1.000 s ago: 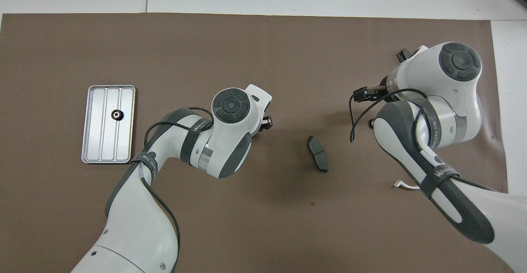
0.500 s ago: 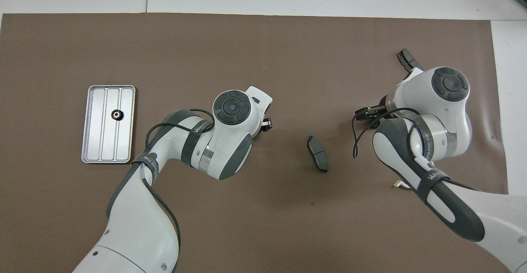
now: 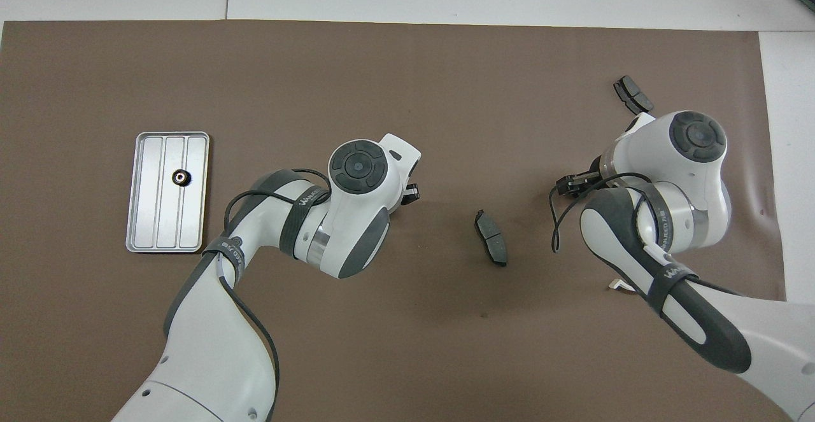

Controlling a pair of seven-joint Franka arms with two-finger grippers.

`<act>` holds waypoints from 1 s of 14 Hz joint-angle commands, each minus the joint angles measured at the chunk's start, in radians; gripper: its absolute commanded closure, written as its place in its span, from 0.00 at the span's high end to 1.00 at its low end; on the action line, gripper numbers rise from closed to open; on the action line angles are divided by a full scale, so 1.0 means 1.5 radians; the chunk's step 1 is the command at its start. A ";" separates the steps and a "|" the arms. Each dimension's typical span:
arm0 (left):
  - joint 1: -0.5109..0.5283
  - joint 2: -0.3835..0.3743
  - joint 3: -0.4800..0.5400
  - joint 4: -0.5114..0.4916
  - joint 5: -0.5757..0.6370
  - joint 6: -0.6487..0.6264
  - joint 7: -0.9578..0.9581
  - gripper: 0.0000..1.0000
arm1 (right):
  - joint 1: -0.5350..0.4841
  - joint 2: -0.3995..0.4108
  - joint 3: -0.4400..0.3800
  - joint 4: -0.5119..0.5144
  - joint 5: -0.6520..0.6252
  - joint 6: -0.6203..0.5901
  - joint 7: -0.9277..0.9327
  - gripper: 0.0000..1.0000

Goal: Pick bearing gear from pile to tray

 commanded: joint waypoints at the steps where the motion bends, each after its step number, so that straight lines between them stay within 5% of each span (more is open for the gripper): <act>1: -0.013 -0.019 0.010 -0.028 0.010 0.013 -0.006 0.13 | -0.013 -0.019 0.008 -0.031 -0.011 0.012 -0.015 0.77; 8: 0.095 -0.016 0.011 0.041 0.004 -0.055 0.029 0.00 | -0.012 -0.026 0.009 -0.037 -0.011 -0.013 -0.015 0.77; 14: 0.255 -0.076 0.012 0.022 0.001 -0.157 0.350 0.00 | -0.013 -0.025 0.009 -0.037 -0.011 0.006 -0.008 0.77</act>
